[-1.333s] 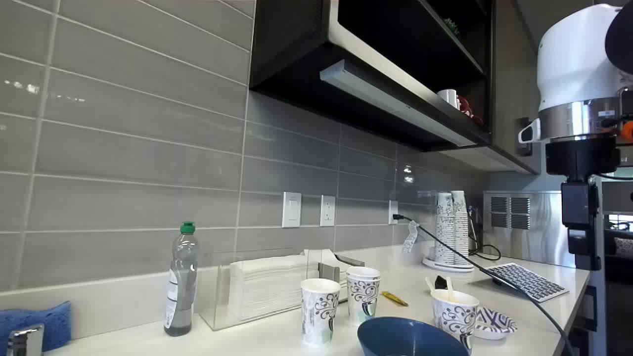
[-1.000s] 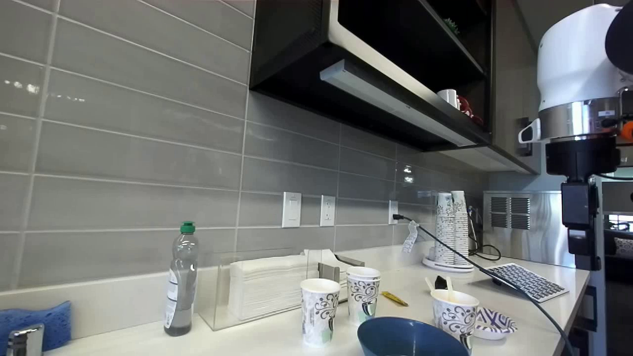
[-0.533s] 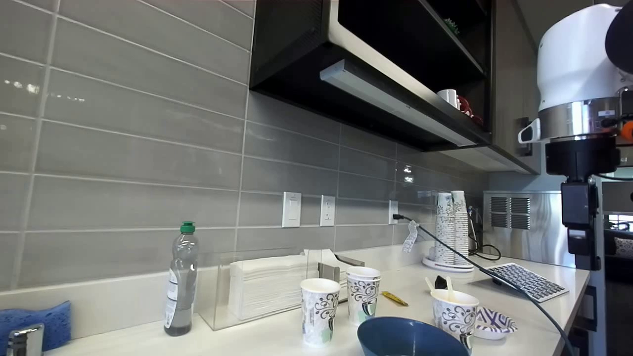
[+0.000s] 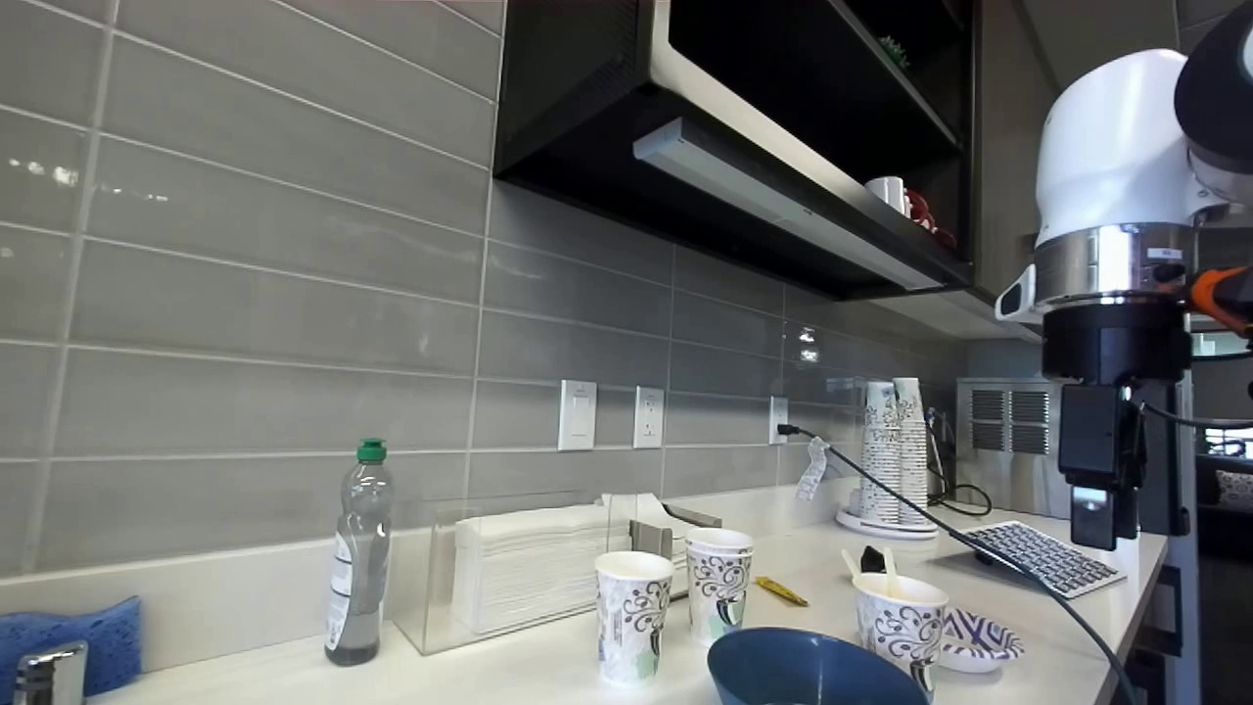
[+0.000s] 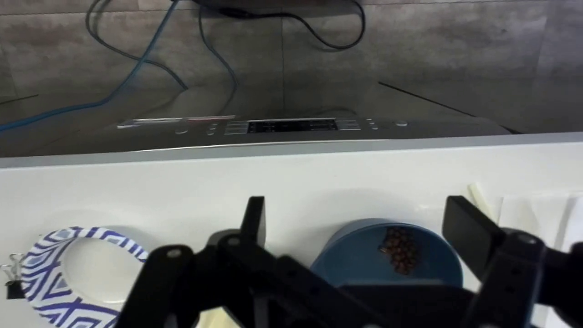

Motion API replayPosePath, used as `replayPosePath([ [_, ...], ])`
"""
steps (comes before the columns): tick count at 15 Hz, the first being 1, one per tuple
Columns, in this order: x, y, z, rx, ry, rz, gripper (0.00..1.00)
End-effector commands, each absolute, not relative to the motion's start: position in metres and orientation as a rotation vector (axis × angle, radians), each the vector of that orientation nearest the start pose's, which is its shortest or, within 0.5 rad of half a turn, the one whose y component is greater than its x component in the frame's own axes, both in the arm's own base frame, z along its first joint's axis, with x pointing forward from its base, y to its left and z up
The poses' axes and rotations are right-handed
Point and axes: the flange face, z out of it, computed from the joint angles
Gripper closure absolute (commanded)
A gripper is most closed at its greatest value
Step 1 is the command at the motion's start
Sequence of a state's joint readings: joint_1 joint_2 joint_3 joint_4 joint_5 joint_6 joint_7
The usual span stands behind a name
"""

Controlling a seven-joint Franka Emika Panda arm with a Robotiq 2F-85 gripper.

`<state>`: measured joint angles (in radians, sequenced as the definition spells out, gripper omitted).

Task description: Pour the beans in the blue bowl into the coffee cup

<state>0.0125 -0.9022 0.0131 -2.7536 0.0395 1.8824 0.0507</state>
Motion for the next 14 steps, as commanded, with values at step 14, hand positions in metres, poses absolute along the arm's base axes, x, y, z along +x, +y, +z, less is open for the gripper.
replayPosePath([
  [14, 0.319, 0.027, 0.418, -2.909, 0.322, 0.088, 0.0],
])
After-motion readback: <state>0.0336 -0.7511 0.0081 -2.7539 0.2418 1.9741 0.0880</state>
